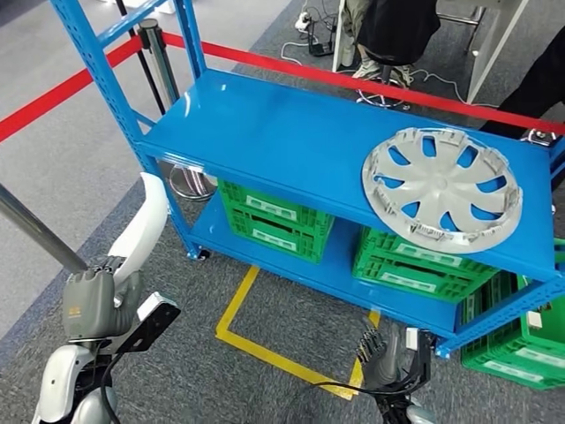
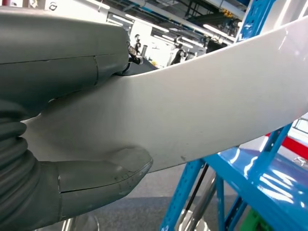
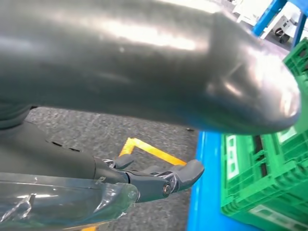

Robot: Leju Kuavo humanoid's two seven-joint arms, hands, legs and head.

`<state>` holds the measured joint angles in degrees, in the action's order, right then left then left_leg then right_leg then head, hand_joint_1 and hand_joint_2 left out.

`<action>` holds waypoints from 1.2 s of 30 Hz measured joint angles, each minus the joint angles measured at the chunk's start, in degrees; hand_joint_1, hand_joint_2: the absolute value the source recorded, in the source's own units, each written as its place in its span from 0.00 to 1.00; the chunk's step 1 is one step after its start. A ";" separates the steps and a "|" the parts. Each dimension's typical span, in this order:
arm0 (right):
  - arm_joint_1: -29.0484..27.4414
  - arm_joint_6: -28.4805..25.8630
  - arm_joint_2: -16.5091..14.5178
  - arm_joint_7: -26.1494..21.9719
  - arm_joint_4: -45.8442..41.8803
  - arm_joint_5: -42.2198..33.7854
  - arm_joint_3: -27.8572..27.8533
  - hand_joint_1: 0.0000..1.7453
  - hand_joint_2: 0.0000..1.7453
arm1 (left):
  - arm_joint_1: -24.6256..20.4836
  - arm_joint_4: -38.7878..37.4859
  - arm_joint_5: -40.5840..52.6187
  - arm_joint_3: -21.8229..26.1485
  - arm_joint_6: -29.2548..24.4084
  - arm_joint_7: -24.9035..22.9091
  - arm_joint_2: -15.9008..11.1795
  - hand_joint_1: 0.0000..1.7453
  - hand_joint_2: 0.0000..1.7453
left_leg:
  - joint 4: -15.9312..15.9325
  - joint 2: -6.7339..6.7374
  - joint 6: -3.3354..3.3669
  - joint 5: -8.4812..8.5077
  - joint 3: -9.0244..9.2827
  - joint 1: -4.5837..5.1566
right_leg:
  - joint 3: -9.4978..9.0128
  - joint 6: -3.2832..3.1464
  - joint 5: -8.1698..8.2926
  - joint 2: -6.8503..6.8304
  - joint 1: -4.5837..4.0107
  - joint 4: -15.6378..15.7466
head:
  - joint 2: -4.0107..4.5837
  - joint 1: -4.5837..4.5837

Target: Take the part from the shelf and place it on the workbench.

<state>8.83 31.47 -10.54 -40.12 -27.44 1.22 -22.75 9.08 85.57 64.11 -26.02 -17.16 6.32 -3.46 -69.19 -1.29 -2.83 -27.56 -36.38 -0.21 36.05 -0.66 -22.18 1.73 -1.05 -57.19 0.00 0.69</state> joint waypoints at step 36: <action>-3.96 -5.57 7.55 1.03 11.29 -6.71 -16.33 0.00 0.00 | 7.99 0.78 -7.62 3.46 -5.81 1.56 -1.90 1.00 1.00 | 15.72 -3.00 2.51 -2.45 11.48 0.32 | 2.20 1.35 4.05 4.98 -0.13 0.99 | 0.00 -0.45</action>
<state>4.86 25.90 -2.98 -39.09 -16.14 -5.49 -39.09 17.07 86.35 56.48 -22.55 -22.97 7.87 -5.37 -53.47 -4.29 -0.32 -30.01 -24.90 0.12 38.25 0.70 -18.13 6.71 -1.18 -56.20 0.01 0.24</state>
